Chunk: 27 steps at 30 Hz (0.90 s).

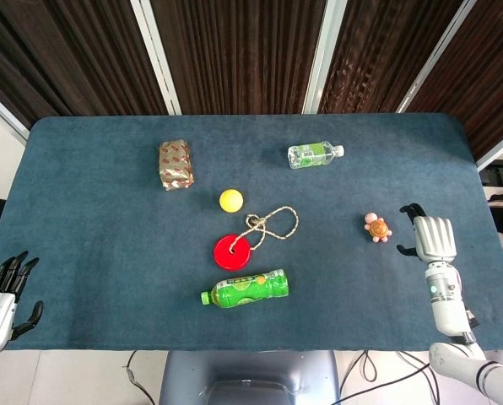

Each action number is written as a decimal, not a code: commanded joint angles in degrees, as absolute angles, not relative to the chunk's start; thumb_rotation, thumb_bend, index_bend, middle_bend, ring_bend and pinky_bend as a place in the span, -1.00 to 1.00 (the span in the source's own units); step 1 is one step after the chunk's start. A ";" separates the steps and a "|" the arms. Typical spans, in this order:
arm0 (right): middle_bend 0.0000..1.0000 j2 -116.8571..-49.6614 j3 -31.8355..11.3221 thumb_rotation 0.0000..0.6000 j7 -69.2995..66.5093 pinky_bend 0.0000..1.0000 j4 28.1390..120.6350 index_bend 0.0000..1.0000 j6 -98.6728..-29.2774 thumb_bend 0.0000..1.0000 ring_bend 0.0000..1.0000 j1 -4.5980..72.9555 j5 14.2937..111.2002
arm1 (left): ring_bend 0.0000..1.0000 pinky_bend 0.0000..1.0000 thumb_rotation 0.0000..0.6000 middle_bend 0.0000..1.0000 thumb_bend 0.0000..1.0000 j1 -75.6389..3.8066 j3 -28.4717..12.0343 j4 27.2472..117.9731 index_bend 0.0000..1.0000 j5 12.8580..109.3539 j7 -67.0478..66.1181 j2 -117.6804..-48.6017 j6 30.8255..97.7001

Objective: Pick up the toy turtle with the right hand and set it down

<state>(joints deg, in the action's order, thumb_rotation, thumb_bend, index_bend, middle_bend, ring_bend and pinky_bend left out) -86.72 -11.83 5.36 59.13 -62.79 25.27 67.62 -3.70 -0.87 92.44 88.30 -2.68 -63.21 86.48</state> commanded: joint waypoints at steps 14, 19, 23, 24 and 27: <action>-0.30 -98.75 -11.53 1.00 -7.02 1.00 38.58 -0.03 -56.59 -0.63 0.77 30.87 72.44 | -1.00 -0.54 1.00 -1.00 -0.15 -3.86 -0.88 92.52 -0.79 87.96 -3.05 -63.30 86.08; -0.30 -100.45 -11.02 1.00 -8.15 1.00 35.73 -0.01 -55.74 -0.63 0.77 31.07 73.02 | -1.00 -0.54 1.00 -1.00 -0.15 -3.87 -0.90 92.51 -0.79 87.83 -2.95 -63.25 86.00; -0.07 -102.03 -10.46 1.00 -9.06 1.00 32.96 0.26 -56.55 -0.49 0.87 30.90 74.01 | -1.00 -0.54 1.00 -1.00 -0.15 -3.83 -0.91 92.50 -0.79 87.84 -2.82 -63.21 86.11; 0.00 -102.37 -10.38 1.00 -9.31 1.00 32.35 0.33 -56.71 -0.47 0.89 30.85 74.17 | -1.00 -0.54 1.00 -1.00 -0.15 -3.81 -0.91 92.51 -0.79 87.84 -2.79 -63.20 86.14; 0.25 -103.40 -10.19 1.00 -9.91 1.00 30.23 0.62 -57.23 -0.46 0.95 30.67 74.63 | -1.00 -0.55 1.00 -1.00 -0.15 -3.79 -0.95 92.48 -0.79 87.75 -2.61 -63.16 86.16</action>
